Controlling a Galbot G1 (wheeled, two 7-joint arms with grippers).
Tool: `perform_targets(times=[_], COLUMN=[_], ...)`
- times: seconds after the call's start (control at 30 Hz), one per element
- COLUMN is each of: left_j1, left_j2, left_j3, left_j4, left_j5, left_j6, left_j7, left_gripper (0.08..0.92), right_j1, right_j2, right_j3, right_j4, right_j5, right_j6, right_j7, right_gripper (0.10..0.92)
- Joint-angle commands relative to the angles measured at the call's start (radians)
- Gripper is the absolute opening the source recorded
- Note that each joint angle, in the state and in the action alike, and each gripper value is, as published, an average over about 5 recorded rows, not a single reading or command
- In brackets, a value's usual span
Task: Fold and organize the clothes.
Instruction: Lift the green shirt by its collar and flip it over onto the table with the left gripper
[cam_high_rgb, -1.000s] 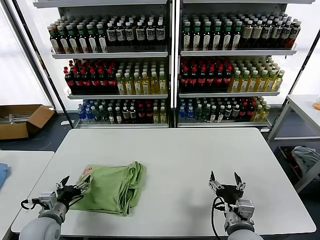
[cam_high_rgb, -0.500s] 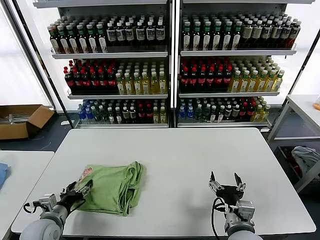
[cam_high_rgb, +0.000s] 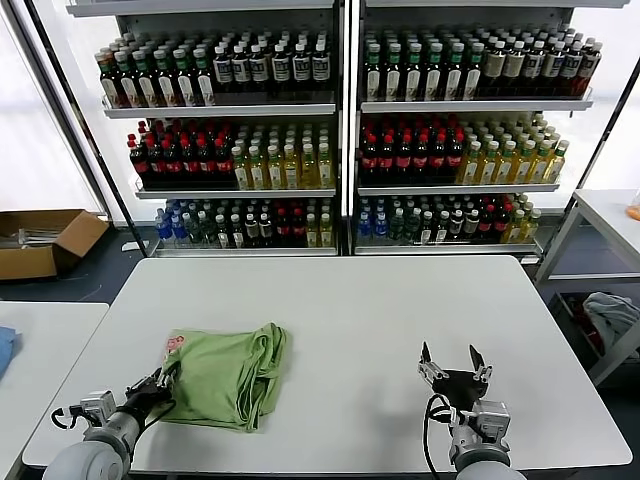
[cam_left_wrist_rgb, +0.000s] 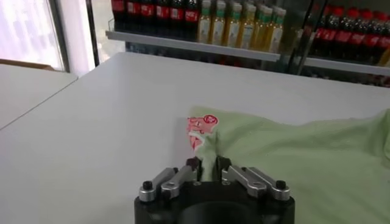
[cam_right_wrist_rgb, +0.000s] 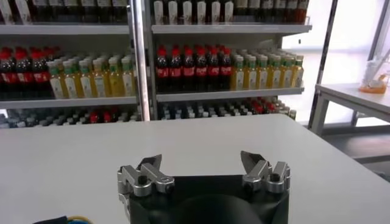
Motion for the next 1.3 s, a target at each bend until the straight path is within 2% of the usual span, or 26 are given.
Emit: perform_targets(times=[0.03,0.1,0.2,0.43,0.7,0.83,1.0,1.3], left_j1=[0.004,0.005,0.009,0.019,0.014,0.020,0.015,0.012], left_j2=[0.006,0.015,0.035,0.101,0.285,0.355,0.356,0.275], left_j3=[-0.025,-0.049,-0.095,-0.239,-0.445,-0.484,-0.470,-0.330], left_j4=[0.000,-0.005,-0.012,-0.003,0.087,0.131,0.112,-0.004], left_j5=[-0.009,-0.018,-0.043,-0.095,-0.140,-0.120,-0.088,-0.034], left_j6=[0.002,0.000,-0.005,-0.016,-0.015,-0.024,-0.031,-0.028], left_j7=[0.002,-0.001,-0.005,-0.008,-0.015,-0.003,0.005,0.005], left_gripper=[0.213,0.154,0.109,0.107,0.107,0.107,0.107,0.107], right_j1=[0.002,0.005,0.010,0.031,0.053,0.063,0.072,0.059], right_j2=[0.000,0.000,-0.002,-0.008,-0.019,-0.019,-0.018,-0.019], right_j3=[0.003,0.003,0.002,-0.004,-0.011,-0.022,-0.029,-0.016], right_j4=[-0.003,-0.005,-0.009,-0.016,-0.026,-0.033,-0.039,-0.044], right_j5=[0.001,0.002,0.002,0.007,0.018,0.020,0.020,0.024], right_j6=[0.001,0.001,0.001,-0.004,-0.007,-0.006,-0.006,-0.004], right_j7=[0.000,0.000,-0.001,-0.001,-0.002,-0.002,-0.002,0.000], right_gripper=[0.823,0.823,0.823,0.823,0.823,0.823,0.823,0.823])
